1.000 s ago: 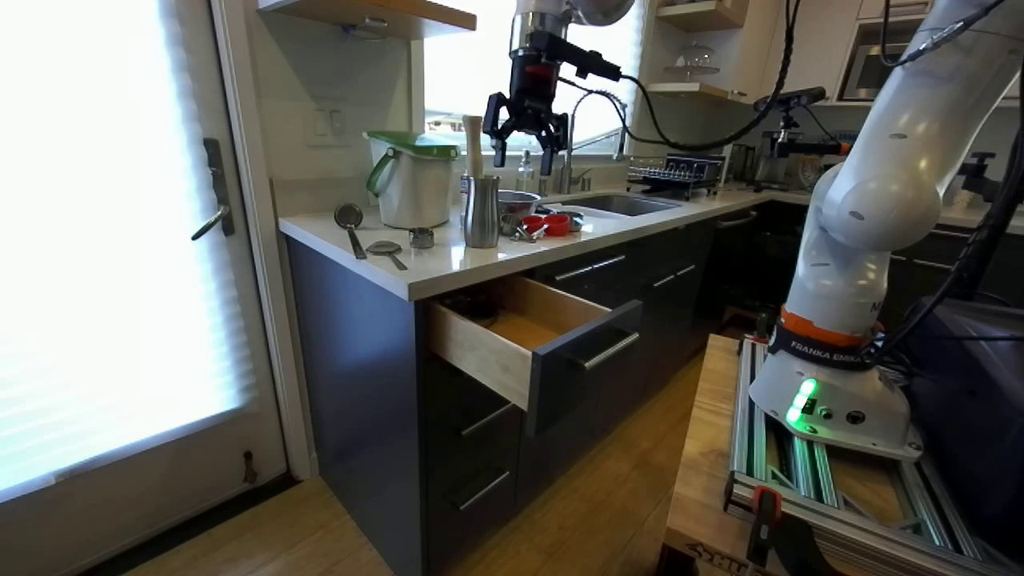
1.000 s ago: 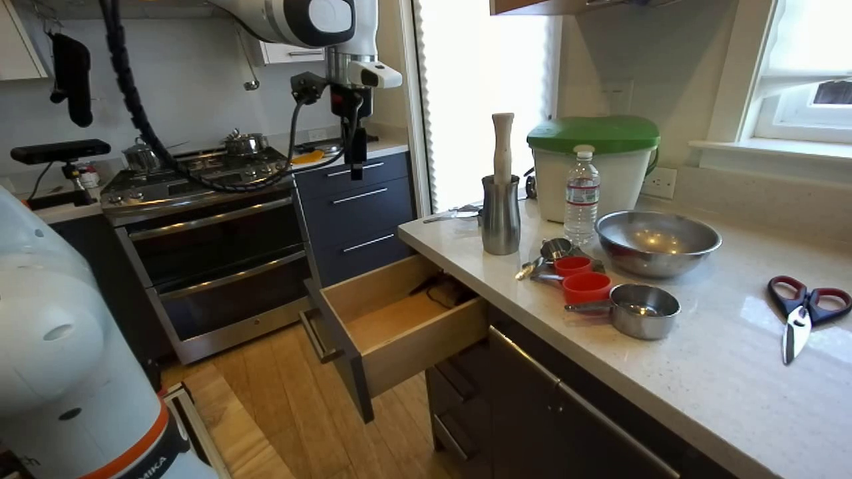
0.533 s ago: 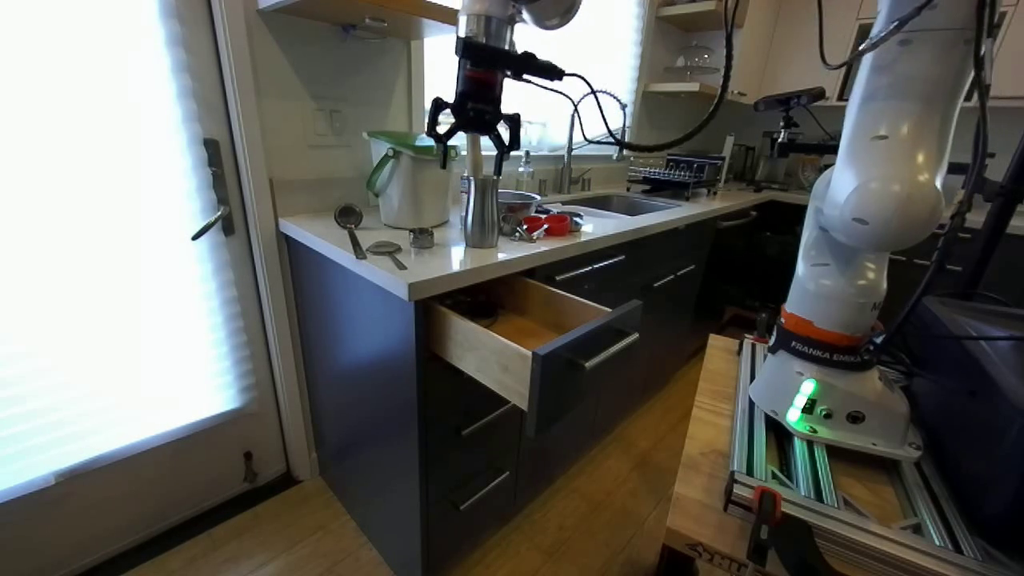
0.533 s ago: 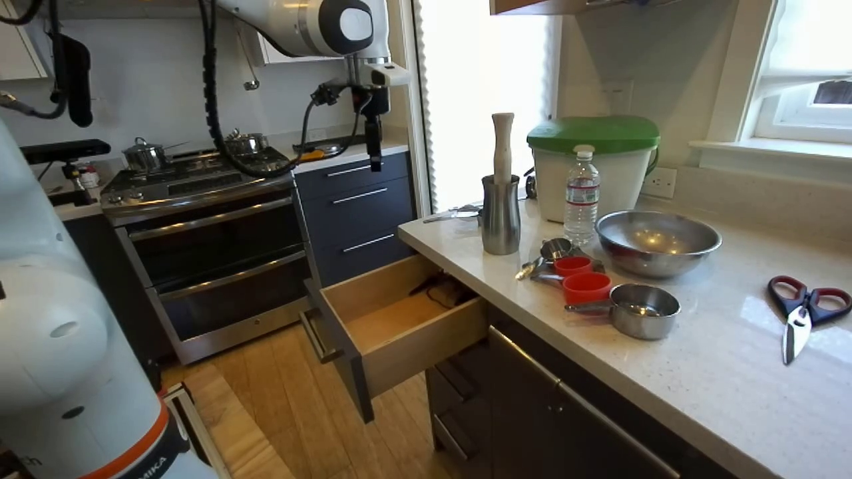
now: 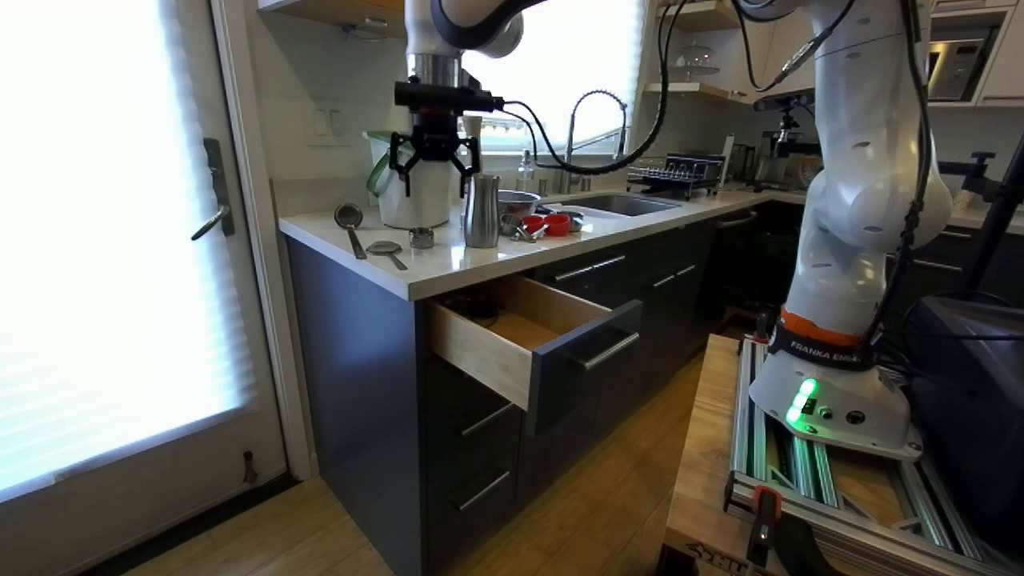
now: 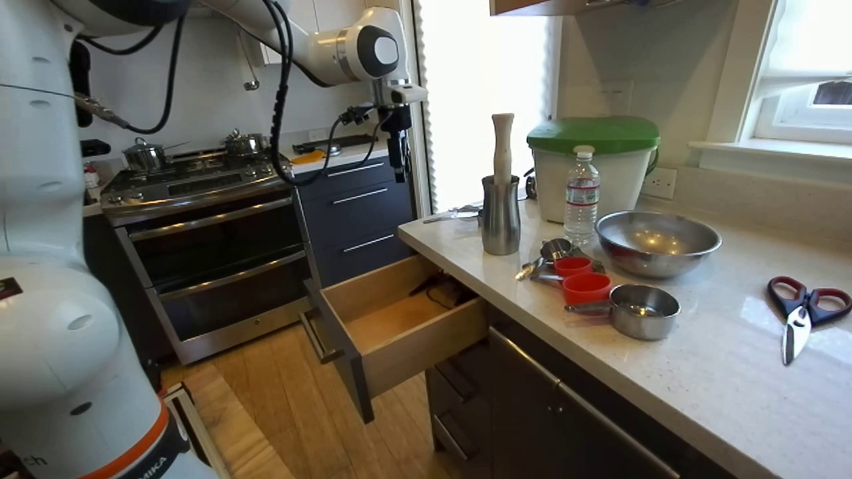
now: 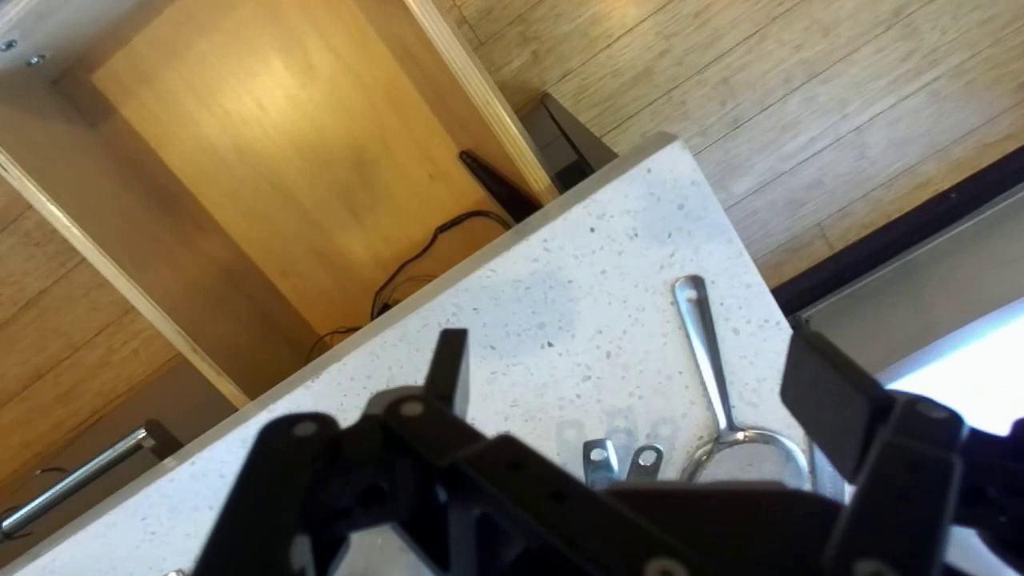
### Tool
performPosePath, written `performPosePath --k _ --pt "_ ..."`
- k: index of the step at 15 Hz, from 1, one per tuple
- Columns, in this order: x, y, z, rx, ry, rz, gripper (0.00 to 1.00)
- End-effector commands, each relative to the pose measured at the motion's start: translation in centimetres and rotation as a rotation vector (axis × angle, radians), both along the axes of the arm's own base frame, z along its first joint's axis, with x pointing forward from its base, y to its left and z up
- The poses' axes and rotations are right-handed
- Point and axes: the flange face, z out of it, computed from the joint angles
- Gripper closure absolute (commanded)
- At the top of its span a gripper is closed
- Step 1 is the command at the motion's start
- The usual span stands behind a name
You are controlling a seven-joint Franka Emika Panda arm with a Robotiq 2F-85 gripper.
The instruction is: Unstack the measuring cups
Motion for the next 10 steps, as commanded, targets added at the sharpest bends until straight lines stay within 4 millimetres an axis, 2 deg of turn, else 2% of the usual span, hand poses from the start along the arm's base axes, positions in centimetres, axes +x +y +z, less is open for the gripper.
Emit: performPosePath --k 1,4,5,7,10 --pt "2.8 -0.2 -2.5 -0.040 0.038 -0.088 0.00" --pt "4.6 -1.0 -4.4 -0.044 0.020 -0.113 0.00" --pt "3.3 -0.9 -3.5 -0.021 0.029 -0.090 0.00" --pt "4.1 -1.4 -4.3 -0.025 0.032 -0.099 0.00" --pt "4.4 -1.3 -4.4 -0.025 0.029 -0.099 0.00"
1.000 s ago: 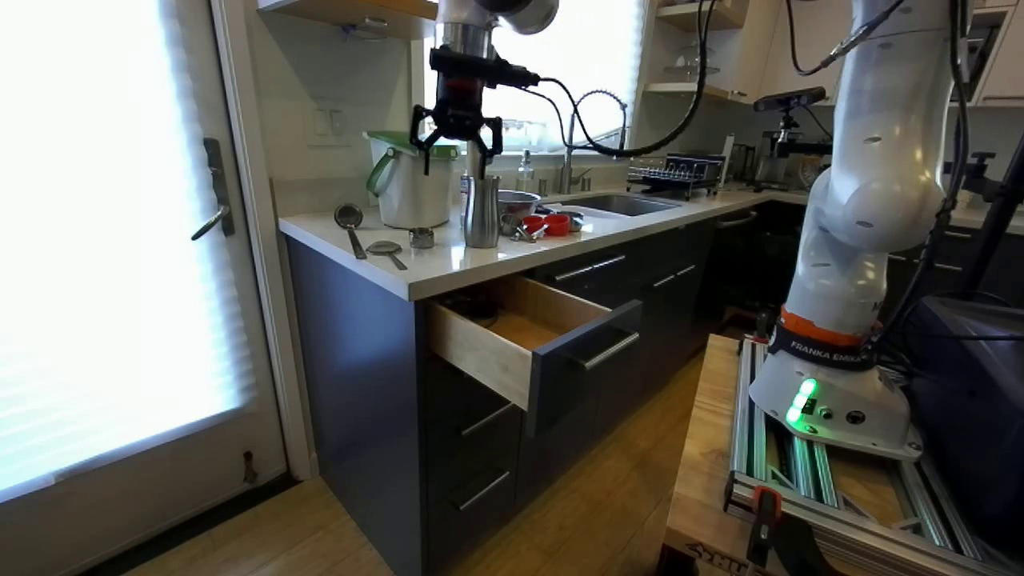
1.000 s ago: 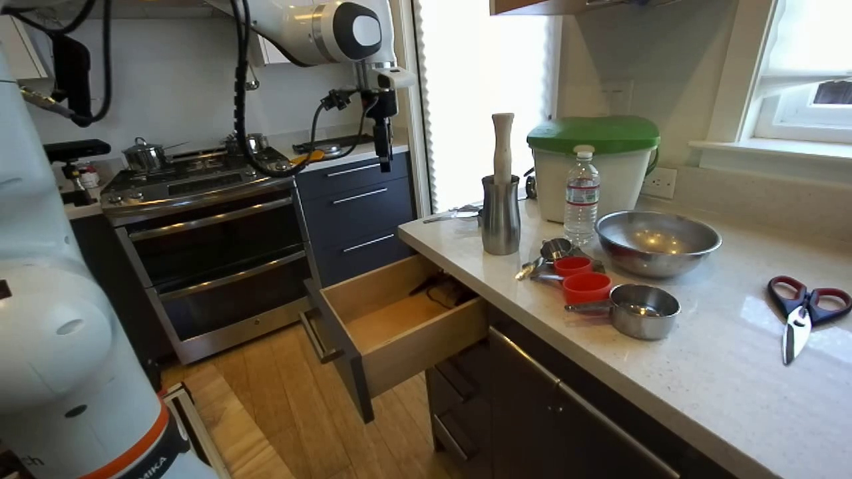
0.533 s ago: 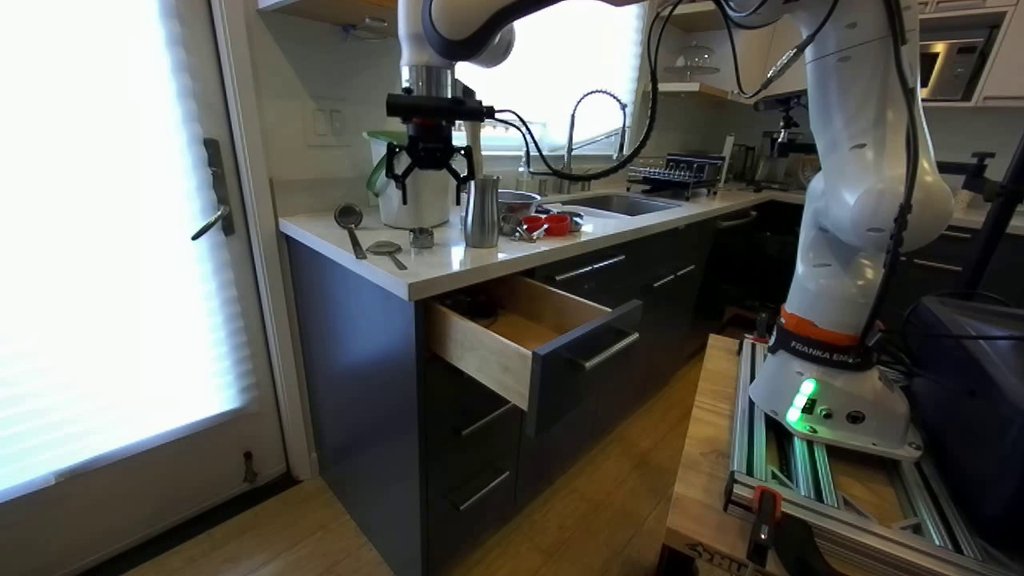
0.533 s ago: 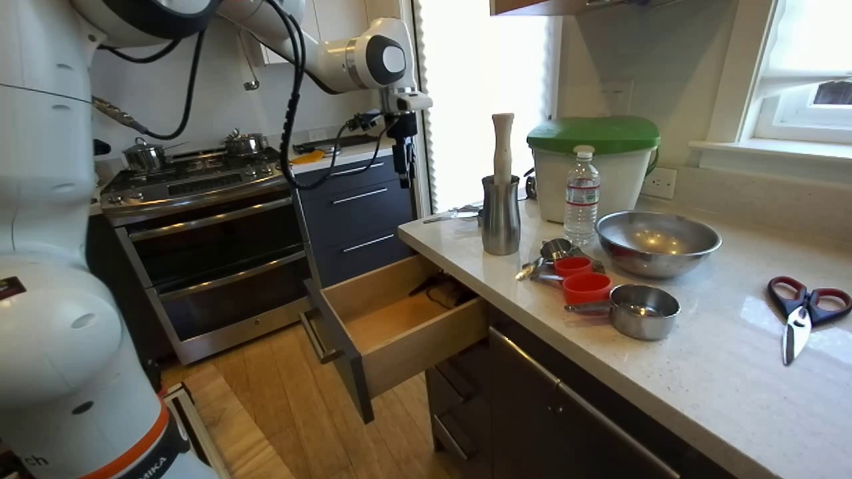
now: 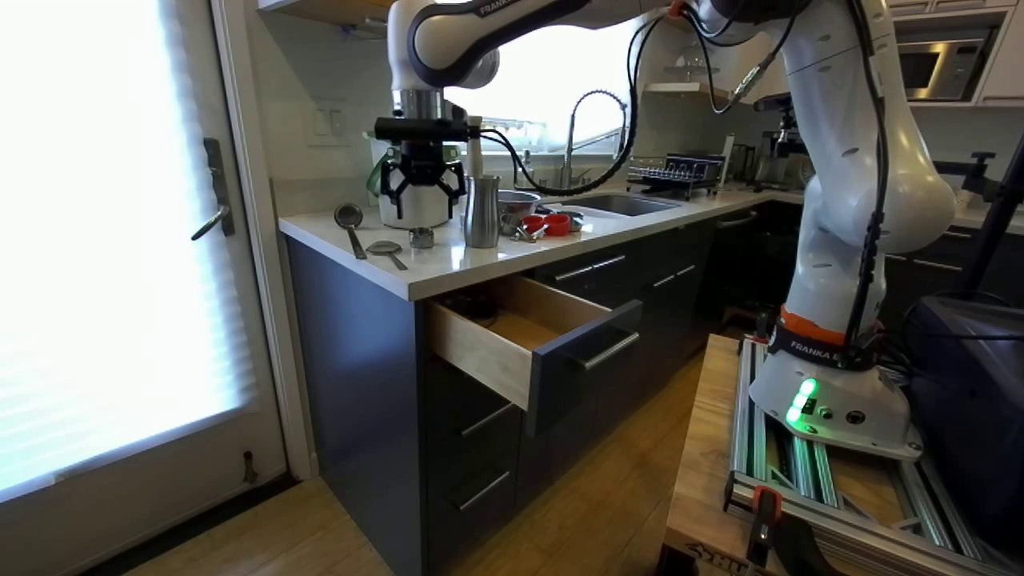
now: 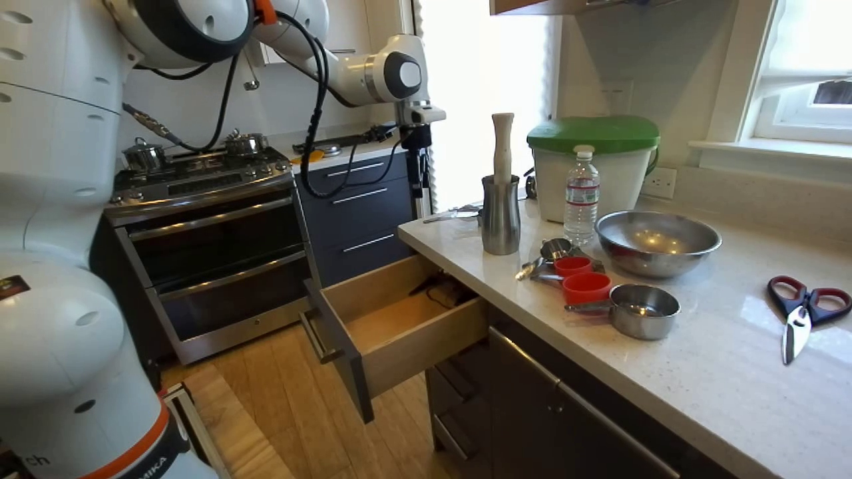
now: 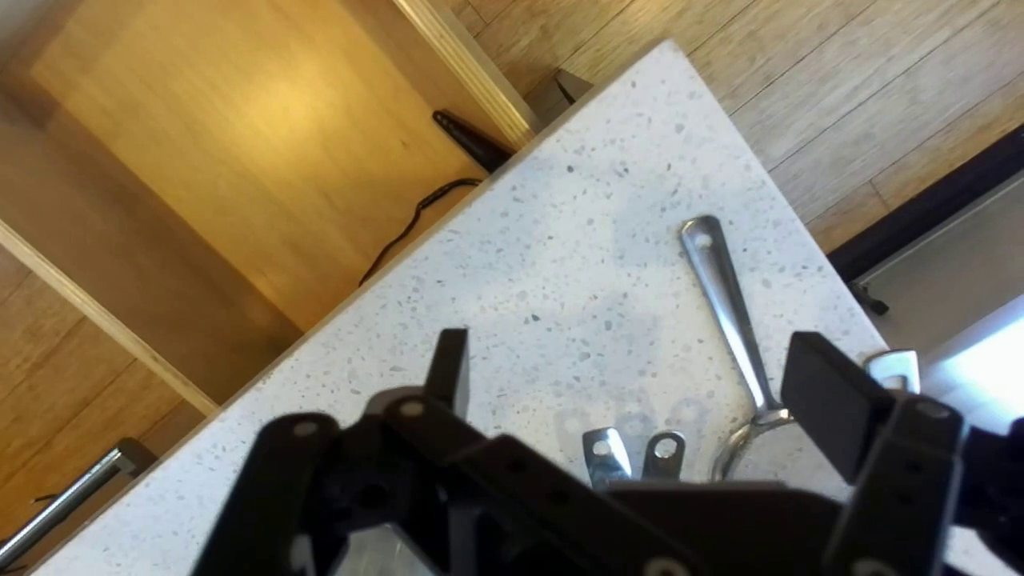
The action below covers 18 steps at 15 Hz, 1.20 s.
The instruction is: Unstack the measuring cups
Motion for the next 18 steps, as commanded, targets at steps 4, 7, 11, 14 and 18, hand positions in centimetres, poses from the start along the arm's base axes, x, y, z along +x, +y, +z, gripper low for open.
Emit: performPosePath --k 4,7,11,14,18 --pt "1.1 -0.3 -0.8 0.008 0.002 0.011 0.00" --pt "2.3 -1.3 -2.3 -0.002 0.010 0.020 0.00" --pt "3.5 -2.8 -3.9 -0.022 0.011 0.011 0.00" --pt "4.6 -3.6 -4.8 -0.029 0.003 0.016 0.00" --pt "5.9 -4.5 -5.6 -0.027 -0.023 0.024 0.00"
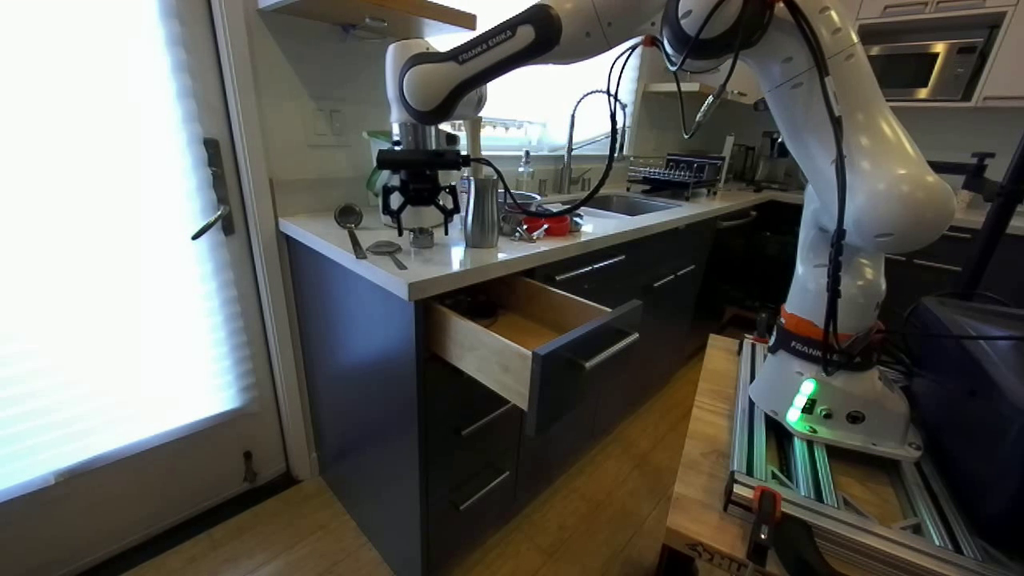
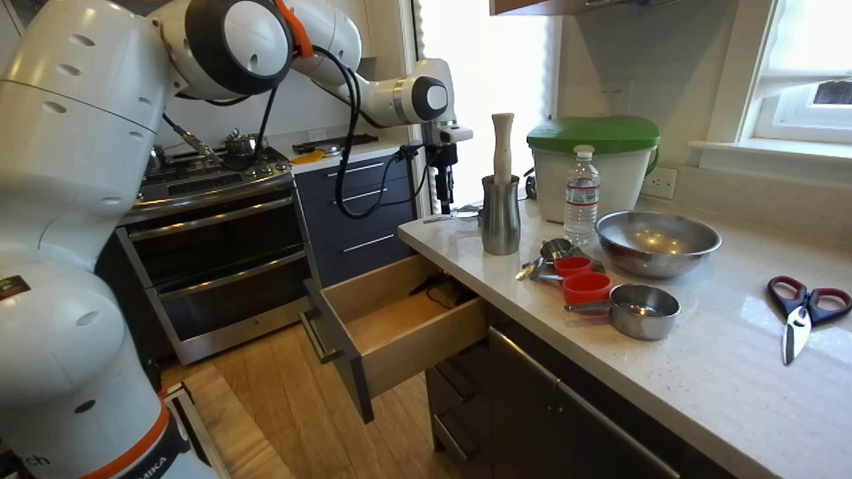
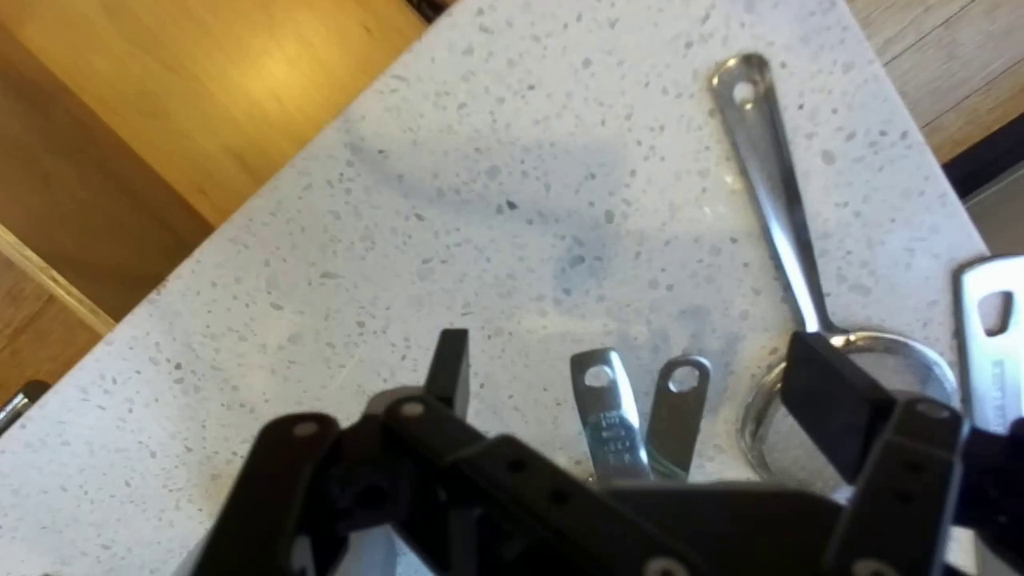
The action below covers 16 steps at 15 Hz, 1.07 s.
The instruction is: Unstack the measuring cups
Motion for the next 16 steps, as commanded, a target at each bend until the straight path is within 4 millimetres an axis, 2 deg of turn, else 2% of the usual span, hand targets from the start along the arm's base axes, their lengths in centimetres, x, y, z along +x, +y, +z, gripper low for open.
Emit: performPosePath --k 1,7,10,11,12,13,15,16 --pt "1.6 -0.7 -1.0 0.003 -0.027 0.015 0.00" --pt "2.7 -1.5 -2.1 -0.005 -0.033 0.011 0.00" --pt "3.0 -1.6 -2.4 -0.006 -0.031 0.011 0.12" --pt "3.1 -1.7 -2.5 -0.007 -0.030 0.012 0.13" --pt "3.2 -1.7 -2.6 -0.007 -0.029 0.013 0.21" --pt "3.3 -1.7 -2.6 -0.007 -0.030 0.013 0.18" --pt "3.4 -1.6 -2.7 -0.007 -0.030 0.016 0.25" --pt "3.5 -1.6 -2.7 -0.007 -0.030 0.018 0.25"
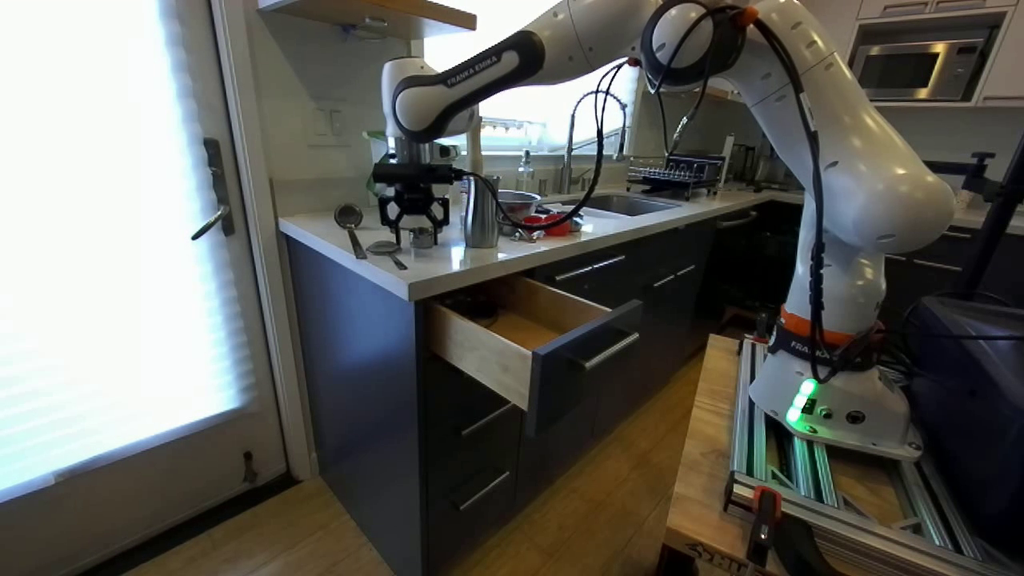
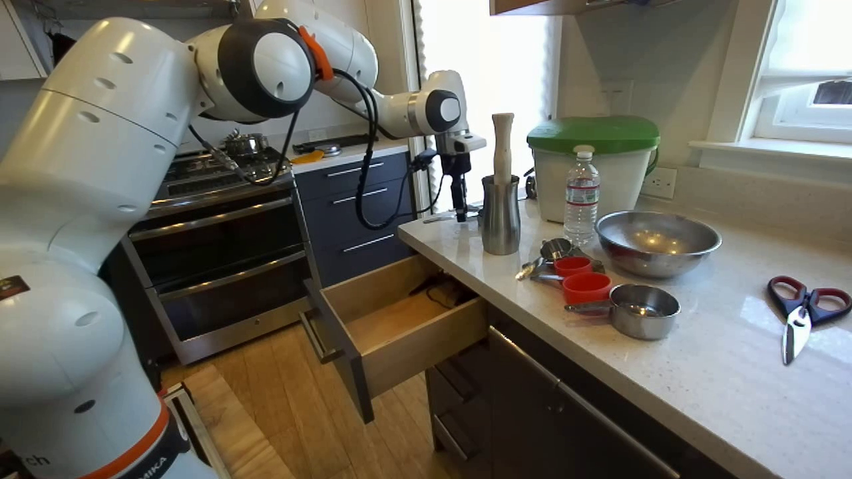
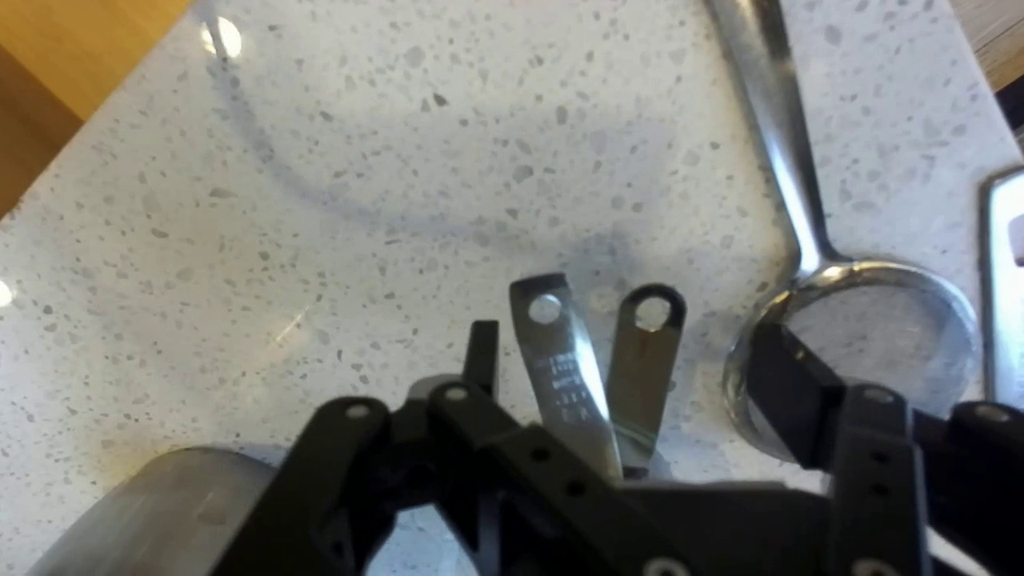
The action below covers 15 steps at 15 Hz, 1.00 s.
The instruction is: Unstack the measuring cups
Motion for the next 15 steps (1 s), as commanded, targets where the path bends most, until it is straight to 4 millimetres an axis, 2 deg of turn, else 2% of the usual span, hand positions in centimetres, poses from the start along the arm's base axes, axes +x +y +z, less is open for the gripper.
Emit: performPosePath --k 1,2,4,5,7,8,10,11,15 --pt "0.64 -0.14 -0.25 0.012 -0.002 0.012 0.30" --pt "0.71 -0.13 -0.20 0.013 -0.003 0.013 0.29" --pt "0.77 -0.12 -0.09 0.012 -0.007 0.014 0.33" --pt "0.80 -0.11 -0.01 0.012 -0.008 0.014 0.42" --pt "0.81 -0.15 0.09 0.012 -0.010 0.013 0.48" --pt "0.82 -0.18 0.08 0.013 -0.010 0.012 0.56" --pt "0.82 -0.23 0.00 0.015 -0.008 0.011 0.63" --pt "0.83 -0.26 -0.02 0.016 -0.007 0.010 0.58" --pt "0.80 -0.40 0.04 0.017 -0.009 0.006 0.61"
